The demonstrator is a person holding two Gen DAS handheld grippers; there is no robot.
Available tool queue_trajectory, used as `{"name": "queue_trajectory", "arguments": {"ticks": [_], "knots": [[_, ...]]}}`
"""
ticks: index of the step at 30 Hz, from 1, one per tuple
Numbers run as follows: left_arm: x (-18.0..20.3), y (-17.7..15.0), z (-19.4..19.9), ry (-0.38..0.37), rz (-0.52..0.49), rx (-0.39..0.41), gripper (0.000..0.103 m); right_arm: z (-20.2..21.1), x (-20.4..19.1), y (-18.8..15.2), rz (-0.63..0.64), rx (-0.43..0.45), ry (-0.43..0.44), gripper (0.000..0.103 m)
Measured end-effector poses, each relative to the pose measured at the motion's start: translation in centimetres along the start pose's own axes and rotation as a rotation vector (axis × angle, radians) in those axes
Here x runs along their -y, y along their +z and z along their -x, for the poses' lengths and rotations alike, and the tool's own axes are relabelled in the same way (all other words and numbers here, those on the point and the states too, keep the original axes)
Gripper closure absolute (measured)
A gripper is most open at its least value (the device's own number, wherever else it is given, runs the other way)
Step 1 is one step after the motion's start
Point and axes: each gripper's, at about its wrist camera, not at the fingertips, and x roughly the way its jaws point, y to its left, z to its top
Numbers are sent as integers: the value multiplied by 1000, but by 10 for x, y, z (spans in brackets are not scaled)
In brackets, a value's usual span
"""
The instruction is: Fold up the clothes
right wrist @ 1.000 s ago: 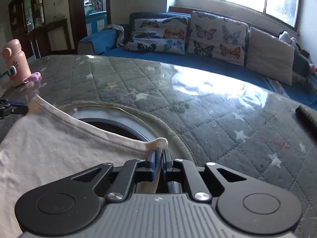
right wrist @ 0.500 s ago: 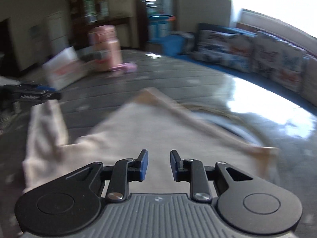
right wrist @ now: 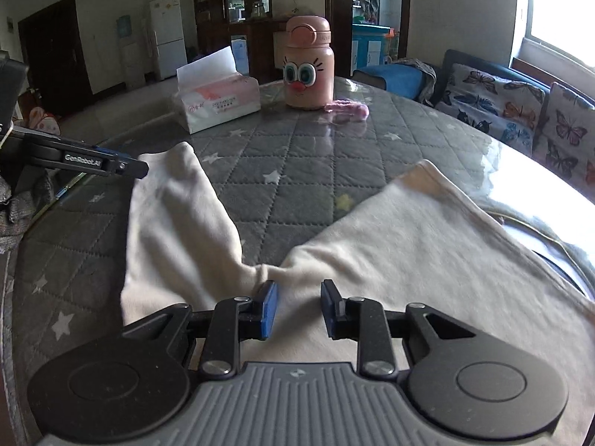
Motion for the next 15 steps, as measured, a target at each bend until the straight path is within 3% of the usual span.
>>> {"name": "queue_trajectory", "arguments": {"ticks": [1,4,8,15], "knots": [[0,0,-2,0,2,1,71,-1,-2,0,5,0,-6,77],[0,3,-7,28,2,19,97,-2,-6,0,20,4,-20,77],[-4,9,-5,69,9,63,99,8,-8,0,19,15,-17,72],[-6,10,-3,52,-1,75,99,19,-38,-12,130,-2,31,69]]}}
